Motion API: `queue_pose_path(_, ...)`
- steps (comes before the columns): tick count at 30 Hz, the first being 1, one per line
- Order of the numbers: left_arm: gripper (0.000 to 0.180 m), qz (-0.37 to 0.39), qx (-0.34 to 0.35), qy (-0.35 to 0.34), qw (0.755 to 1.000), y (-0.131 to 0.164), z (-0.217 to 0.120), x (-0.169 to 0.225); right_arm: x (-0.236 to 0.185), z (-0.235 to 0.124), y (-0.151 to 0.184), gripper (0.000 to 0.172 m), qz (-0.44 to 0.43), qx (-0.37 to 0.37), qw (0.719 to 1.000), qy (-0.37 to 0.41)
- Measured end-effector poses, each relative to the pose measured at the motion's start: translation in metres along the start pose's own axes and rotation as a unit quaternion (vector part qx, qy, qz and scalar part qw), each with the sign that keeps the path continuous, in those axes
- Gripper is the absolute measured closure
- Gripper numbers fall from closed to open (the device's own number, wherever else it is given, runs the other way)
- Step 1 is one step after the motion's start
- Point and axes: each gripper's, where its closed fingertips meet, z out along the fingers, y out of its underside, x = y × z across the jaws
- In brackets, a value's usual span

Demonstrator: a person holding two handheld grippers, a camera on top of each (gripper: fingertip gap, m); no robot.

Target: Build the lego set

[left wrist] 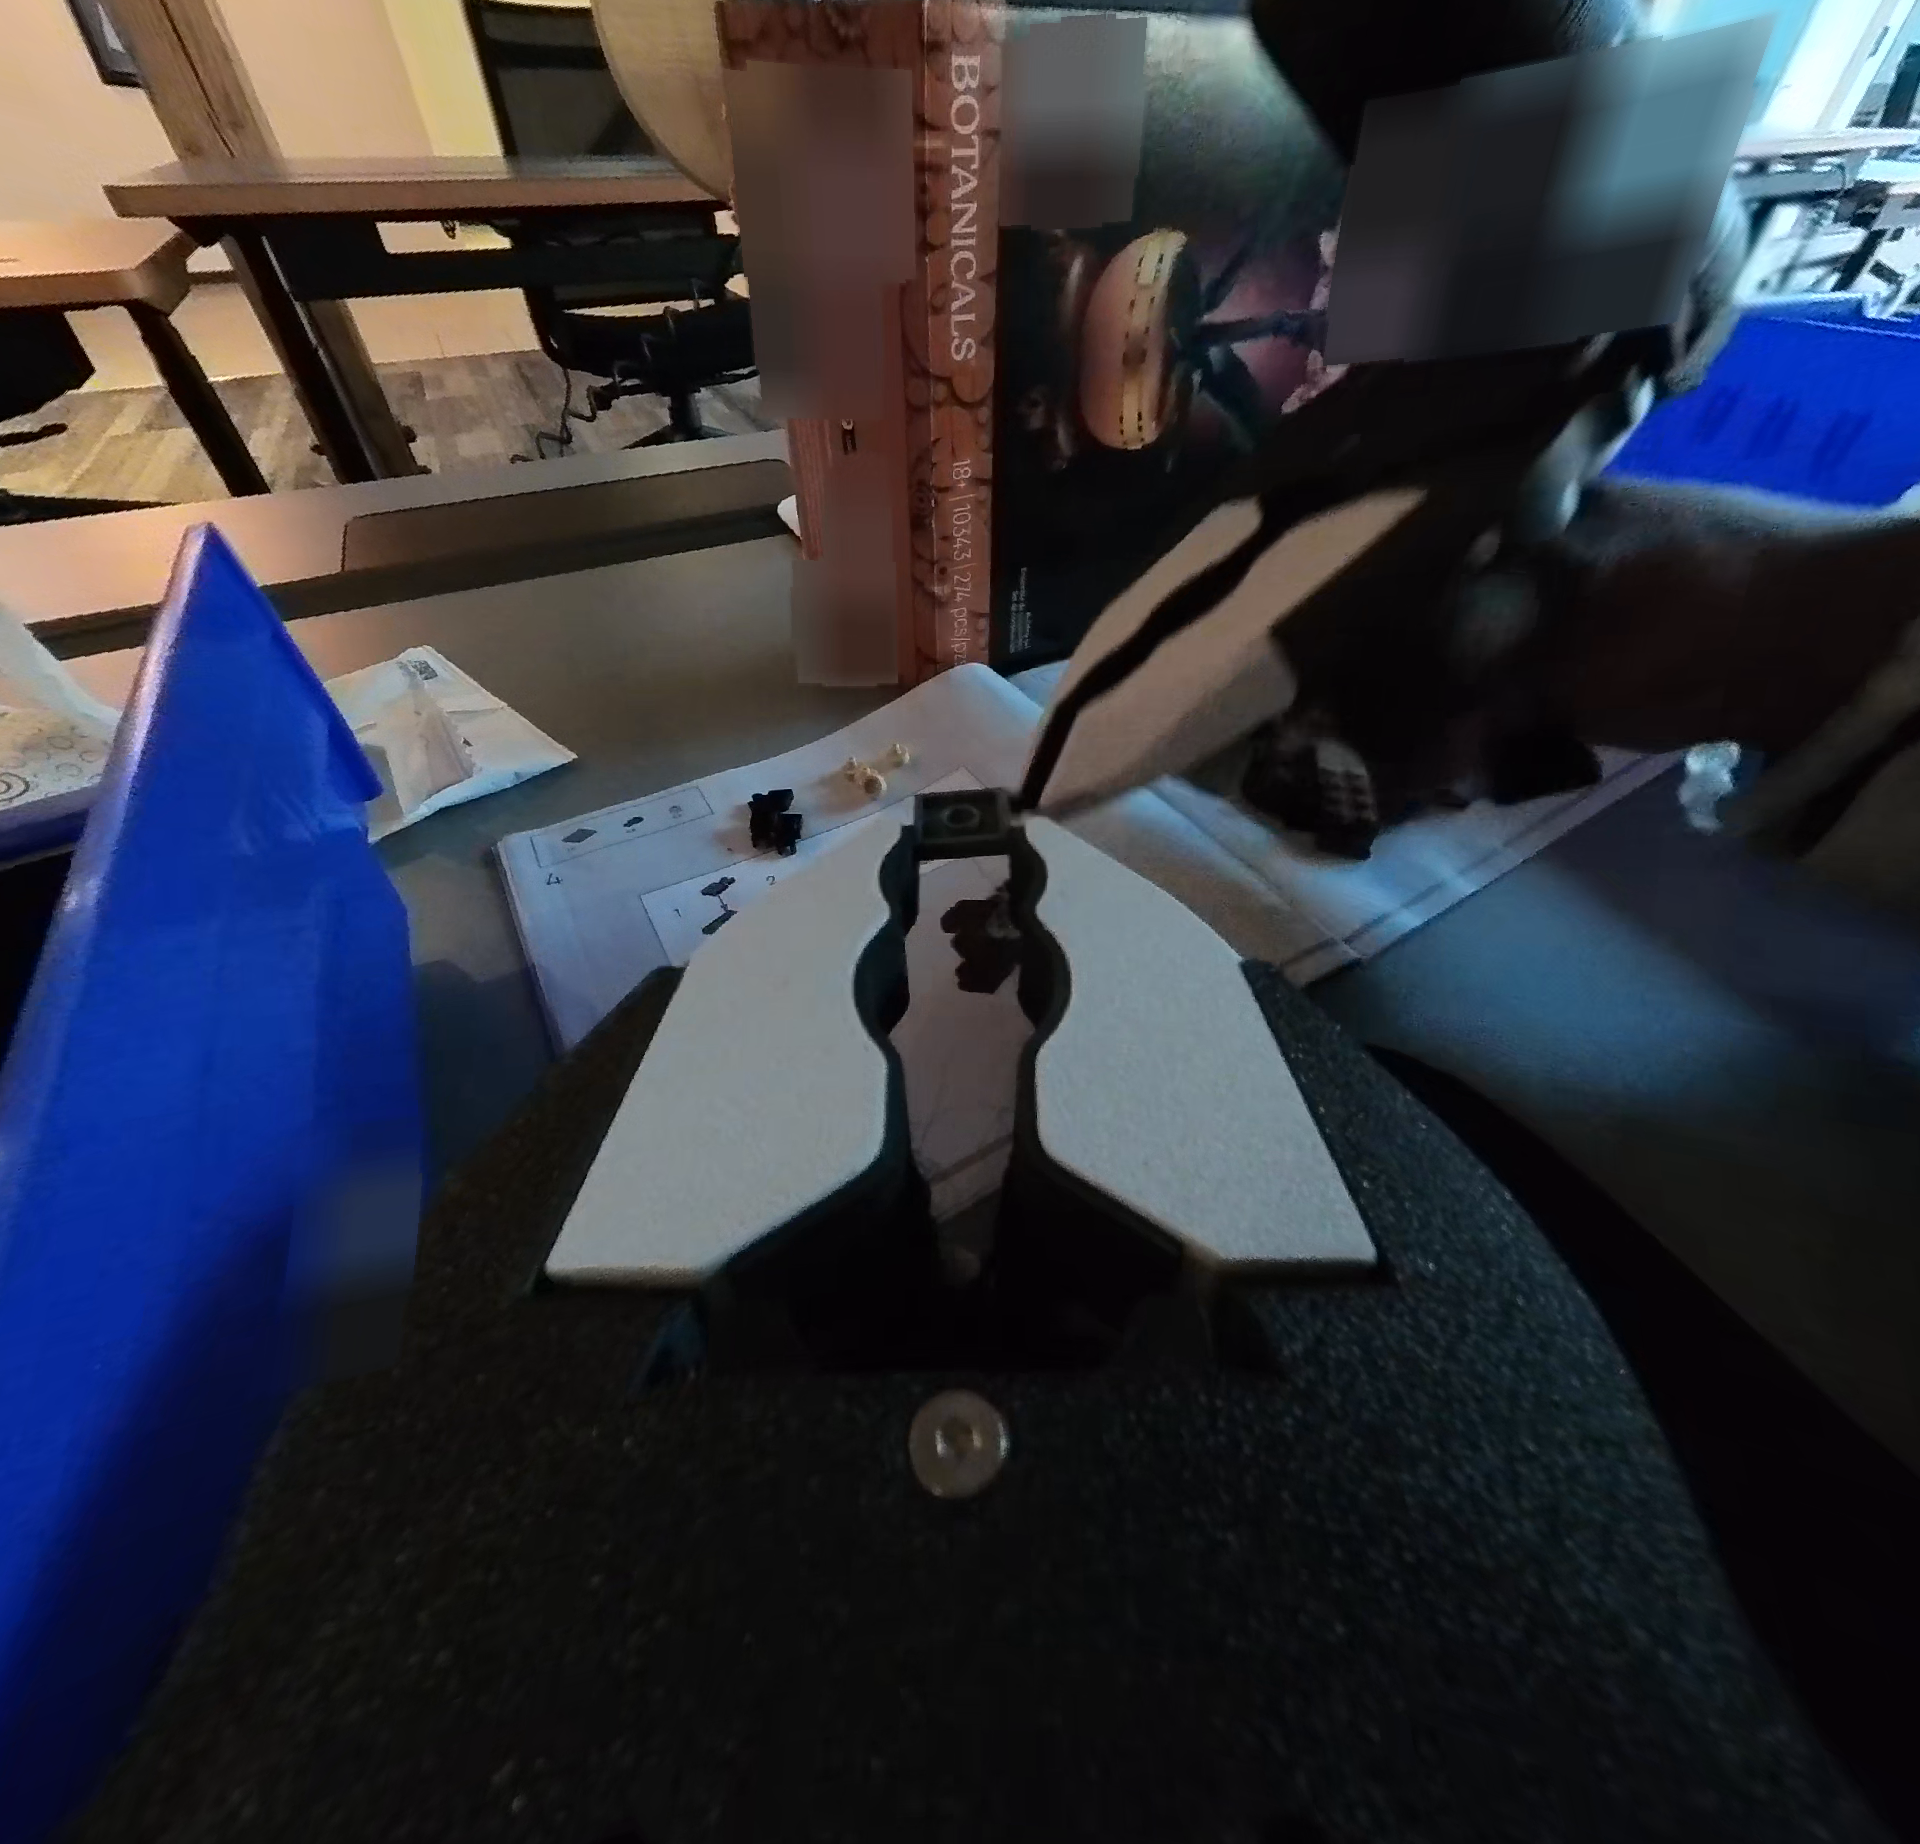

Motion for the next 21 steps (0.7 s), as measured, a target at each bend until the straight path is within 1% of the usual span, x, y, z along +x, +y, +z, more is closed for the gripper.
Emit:
queue_pose_path(3, 0.164, 0.016, 0.005, 0.018, 1.0, -0.001, -0.001, 0.007, -0.013, -0.01, -0.012, 0.169, -0.031, 0.016, 0.999, -0.012)
queue_pose_path(5, 0.164, 0.03, 0.013, 0.034, 0.999, -0.003, -0.002, 0.013, -0.024, -0.016, -0.021, 0.169, -0.044, 0.029, 0.998, -0.034)
queue_pose_path(8, 0.164, 0.045, 0.035, 0.078, 0.995, -0.009, -0.004, 0.029, -0.036, -0.024, -0.026, 0.168, -0.066, 0.035, 0.995, -0.066)
queue_pose_path(10, 0.164, 0.055, 0.045, 0.117, 0.991, -0.013, -0.006, 0.042, -0.045, -0.028, -0.023, 0.169, -0.106, 0.017, 0.991, -0.082)
queue_pose_path(13, 0.164, 0.049, 0.039, 0.179, 0.982, -0.011, -0.008, 0.06, -0.051, -0.038, -0.016, 0.169, -0.168, -0.02, 0.982, -0.087)
queue_pose_path(17, 0.164, 0.051, 0.032, 0.212, 0.975, -0.009, -0.009, 0.066, -0.056, -0.045, -0.012, 0.169, -0.195, -0.044, 0.974, -0.109)
queue_pose_path(21, 0.164, 0.048, 0.021, 0.243, 0.969, -0.006, -0.011, 0.073, -0.059, -0.041, -0.003, 0.169, -0.202, -0.062, 0.969, -0.128)
